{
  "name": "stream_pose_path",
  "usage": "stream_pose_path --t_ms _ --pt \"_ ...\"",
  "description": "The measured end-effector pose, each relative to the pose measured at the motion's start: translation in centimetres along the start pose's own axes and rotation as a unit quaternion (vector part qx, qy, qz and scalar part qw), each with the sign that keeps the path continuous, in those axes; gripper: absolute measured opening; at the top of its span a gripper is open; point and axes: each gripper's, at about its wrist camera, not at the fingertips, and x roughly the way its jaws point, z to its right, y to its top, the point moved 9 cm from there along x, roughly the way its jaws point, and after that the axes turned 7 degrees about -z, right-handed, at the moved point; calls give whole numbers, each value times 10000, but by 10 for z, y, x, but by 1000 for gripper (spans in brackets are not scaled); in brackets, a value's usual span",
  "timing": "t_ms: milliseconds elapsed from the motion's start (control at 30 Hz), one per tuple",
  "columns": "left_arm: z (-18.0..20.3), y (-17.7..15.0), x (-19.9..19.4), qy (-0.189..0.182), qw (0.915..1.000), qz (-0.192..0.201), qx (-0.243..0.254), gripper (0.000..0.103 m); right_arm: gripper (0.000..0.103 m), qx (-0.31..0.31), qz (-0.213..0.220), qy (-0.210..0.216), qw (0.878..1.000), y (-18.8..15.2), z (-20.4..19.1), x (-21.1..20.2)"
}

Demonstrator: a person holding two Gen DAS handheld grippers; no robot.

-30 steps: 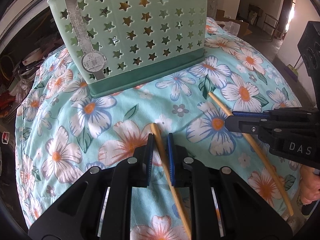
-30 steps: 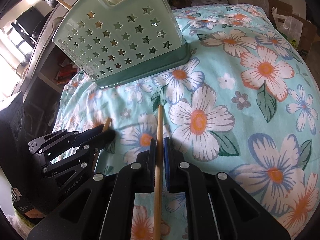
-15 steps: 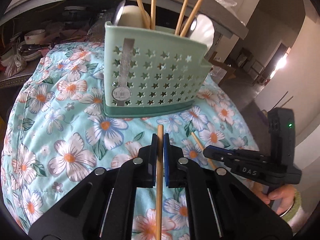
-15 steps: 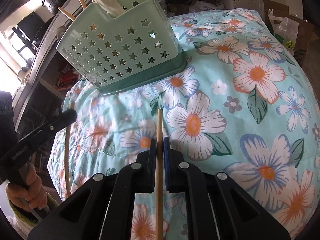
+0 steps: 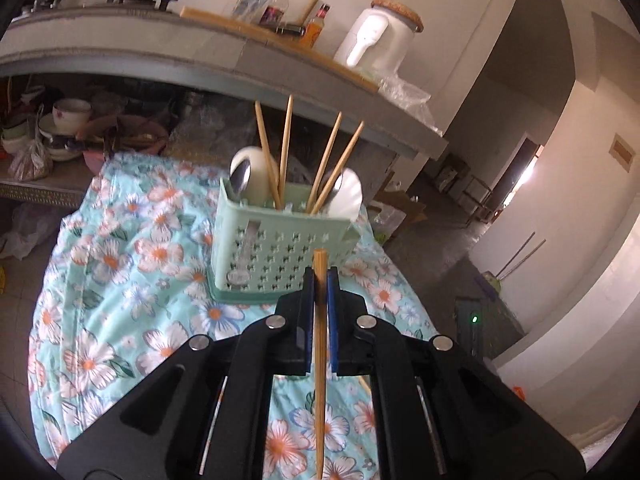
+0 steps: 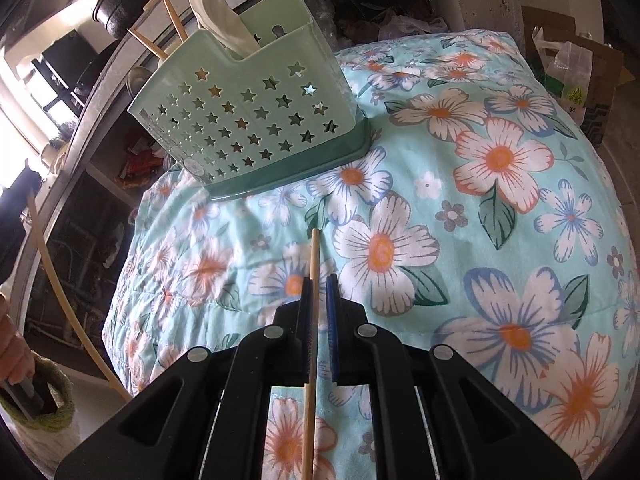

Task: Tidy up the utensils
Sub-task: 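Lift the bamboo chopstick upright with the left gripper over the green holder, then lower the chopstick into the holder and open the left gripper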

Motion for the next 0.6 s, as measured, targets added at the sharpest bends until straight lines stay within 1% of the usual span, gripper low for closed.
stream_pose_path --t_ms 33,67,100,133,233,300,400,533,600 --pt "3 10 -9 4 9999 144 34 5 7 -16 8 1 10000 0 -1 -1" --pt "8 23 -20 9 9992 391 98 5 7 -32 15 4 10000 1 -2 -1" --pt "11 33 -26 50 9988 478 126 5 7 -44 20 5 10000 2 -3 -1" --pt "15 47 -35 89 9972 711 203 5 7 -54 27 5 10000 2 -3 -2" --pt "27 82 -53 153 9908 1289 380 5 7 -68 46 22 10000 3 -5 -3" --pt "33 106 -60 167 9852 1657 406 5 6 -77 48 40 10000 4 -7 -3" --pt "40 137 -64 107 9783 2038 366 5 6 -102 54 69 9999 5 -9 -3" --pt "45 168 -51 266 9693 2413 388 5 6 -117 79 118 9998 7 -10 -6" --pt "44 176 -42 423 9649 2550 467 5 6 -115 90 136 9998 8 -9 -7"
